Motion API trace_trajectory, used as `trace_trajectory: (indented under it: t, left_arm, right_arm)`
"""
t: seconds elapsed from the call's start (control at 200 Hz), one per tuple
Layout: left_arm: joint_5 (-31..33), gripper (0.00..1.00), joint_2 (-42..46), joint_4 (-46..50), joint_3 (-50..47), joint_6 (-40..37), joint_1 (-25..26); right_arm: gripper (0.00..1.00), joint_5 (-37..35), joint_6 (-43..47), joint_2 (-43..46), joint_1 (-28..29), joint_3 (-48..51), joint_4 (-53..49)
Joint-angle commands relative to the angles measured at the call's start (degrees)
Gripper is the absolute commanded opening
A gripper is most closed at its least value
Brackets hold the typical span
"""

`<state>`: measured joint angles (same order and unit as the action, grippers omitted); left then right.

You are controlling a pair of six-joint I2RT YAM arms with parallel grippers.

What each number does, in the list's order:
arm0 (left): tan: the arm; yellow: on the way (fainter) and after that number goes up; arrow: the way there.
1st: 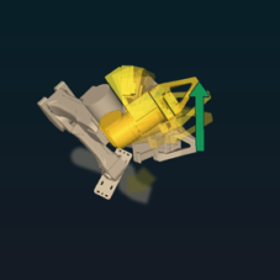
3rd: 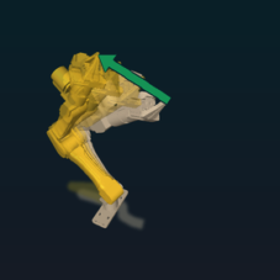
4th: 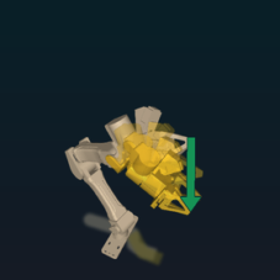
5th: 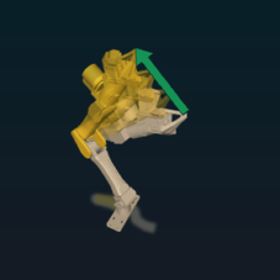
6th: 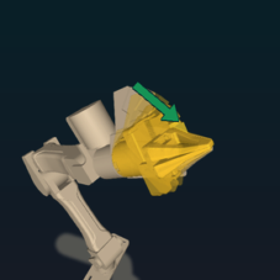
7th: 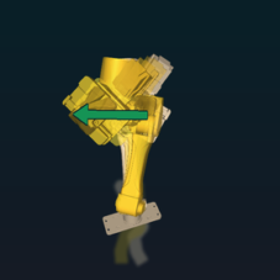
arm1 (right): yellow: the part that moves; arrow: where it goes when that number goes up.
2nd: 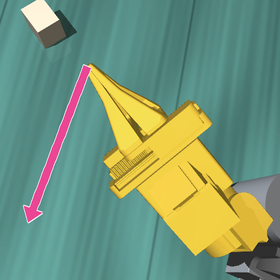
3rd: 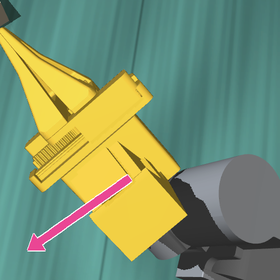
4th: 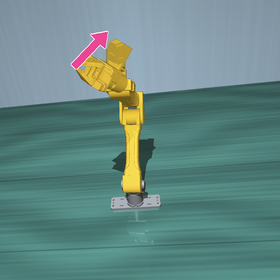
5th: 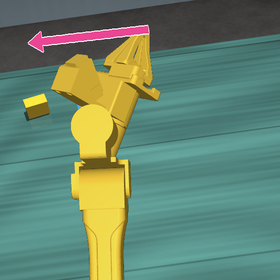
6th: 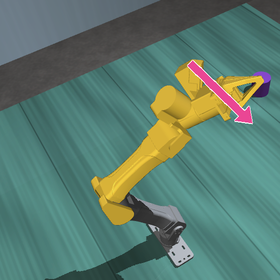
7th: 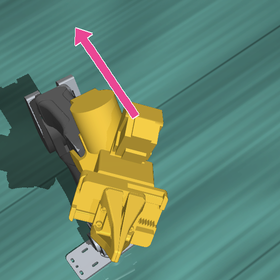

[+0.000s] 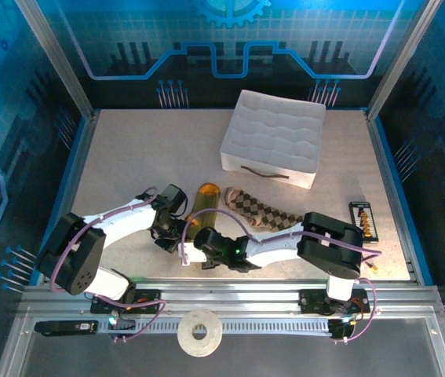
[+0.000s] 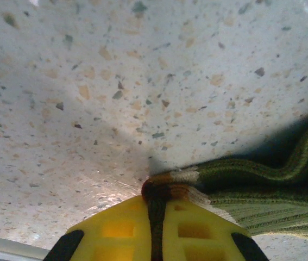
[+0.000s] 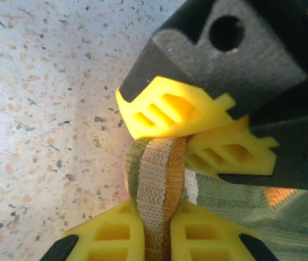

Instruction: Roll the socks

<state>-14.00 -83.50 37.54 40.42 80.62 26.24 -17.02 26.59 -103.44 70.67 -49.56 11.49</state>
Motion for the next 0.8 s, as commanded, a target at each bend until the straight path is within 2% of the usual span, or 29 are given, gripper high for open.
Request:
trace_trajectory:
  t: [0.0, 0.165, 0.225, 0.305, 0.425, 0.54, 0.7, 0.795]
  left_arm:
    - [1.93, 0.03, 1.43, 6.19, 0.27, -0.26, -0.96]
    - [3.27, 0.48, 7.36, 7.58, 0.23, 1.63, -2.02]
    - [3.69, 0.57, 10.38, 7.46, -0.05, 2.19, -2.60]
    - [4.61, 0.63, 14.20, 7.62, -0.35, 2.52, -3.16]
    - [5.10, 0.65, 18.76, 5.52, -1.35, 1.16, -3.33]
    - [2.10, 0.59, 21.11, 0.92, -4.01, 0.81, -3.14]
    - [0.45, 0.51, 22.59, -6.01, -7.83, 3.28, 0.29]
    - [0.96, 0.50, 22.27, -10.32, -9.84, 5.91, 2.46]
  right_arm:
    - [0.00, 7.20, -5.02, 1.16, -2.20, 1.67, -9.79]
    - [0.00, 17.38, -11.04, 1.19, -5.28, 1.96, -12.51]
    - [0.00, 21.67, -13.73, 0.94, -6.93, 2.52, -12.46]
    - [0.00, 27.69, -16.55, 0.49, -9.19, 2.72, -12.39]
    - [0.00, 34.47, -19.66, -1.03, -12.26, 2.30, -13.04]
    - [0.00, 40.20, -22.35, -3.08, -15.34, 1.02, -14.33]
    - [0.00, 46.97, -24.85, -6.47, -19.03, -0.53, -16.26]
    - [0.00, 48.78, -25.31, -7.62, -20.12, -2.76, -17.11]
